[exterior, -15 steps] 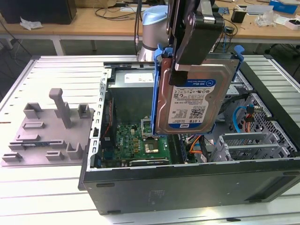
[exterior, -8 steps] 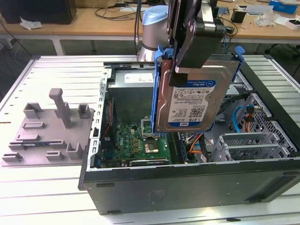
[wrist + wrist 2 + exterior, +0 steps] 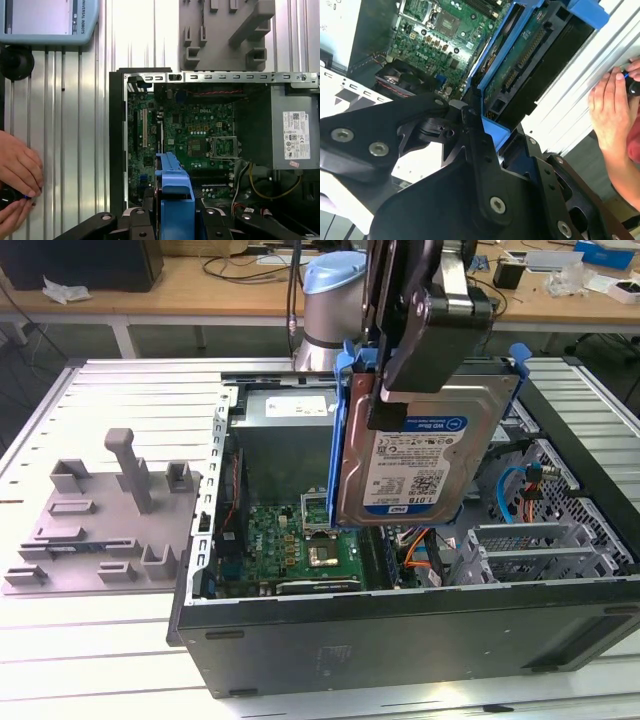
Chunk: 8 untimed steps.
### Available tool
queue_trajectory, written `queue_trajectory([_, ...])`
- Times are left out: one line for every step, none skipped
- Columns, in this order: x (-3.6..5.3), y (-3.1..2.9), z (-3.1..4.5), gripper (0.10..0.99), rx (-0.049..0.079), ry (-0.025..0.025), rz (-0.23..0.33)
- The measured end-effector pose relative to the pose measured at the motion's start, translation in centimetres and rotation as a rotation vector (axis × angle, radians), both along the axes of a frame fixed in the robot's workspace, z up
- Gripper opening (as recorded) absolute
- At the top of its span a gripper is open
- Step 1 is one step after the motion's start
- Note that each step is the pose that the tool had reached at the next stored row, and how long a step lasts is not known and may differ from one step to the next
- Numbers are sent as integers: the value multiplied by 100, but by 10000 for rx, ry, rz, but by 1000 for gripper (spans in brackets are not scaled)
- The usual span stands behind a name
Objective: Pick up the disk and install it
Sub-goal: 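Insert the disk into the insertion slot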
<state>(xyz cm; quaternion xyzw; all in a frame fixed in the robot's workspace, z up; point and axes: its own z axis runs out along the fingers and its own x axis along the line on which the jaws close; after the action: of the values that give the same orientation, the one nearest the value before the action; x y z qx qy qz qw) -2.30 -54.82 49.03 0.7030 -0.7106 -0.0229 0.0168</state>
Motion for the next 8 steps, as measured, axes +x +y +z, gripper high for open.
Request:
queue_trajectory([20, 0, 0, 369, 11, 0, 3])
queue_trajectory([67, 0, -2, 369, 27, -1, 5])
queue_trajectory([97, 0, -2, 369, 32, -1, 5])
queue_trajectory([128, 0, -3, 369, 39, -2, 5])
queue_trajectory([156, 0, -4, 369, 44, -2, 5])
queue_trajectory([188, 0, -4, 369, 46, -1, 5])
queue_trajectory([236, 0, -6, 369, 46, -1, 6])
queue_trajectory([291, 1, -9, 369, 49, -1, 5])
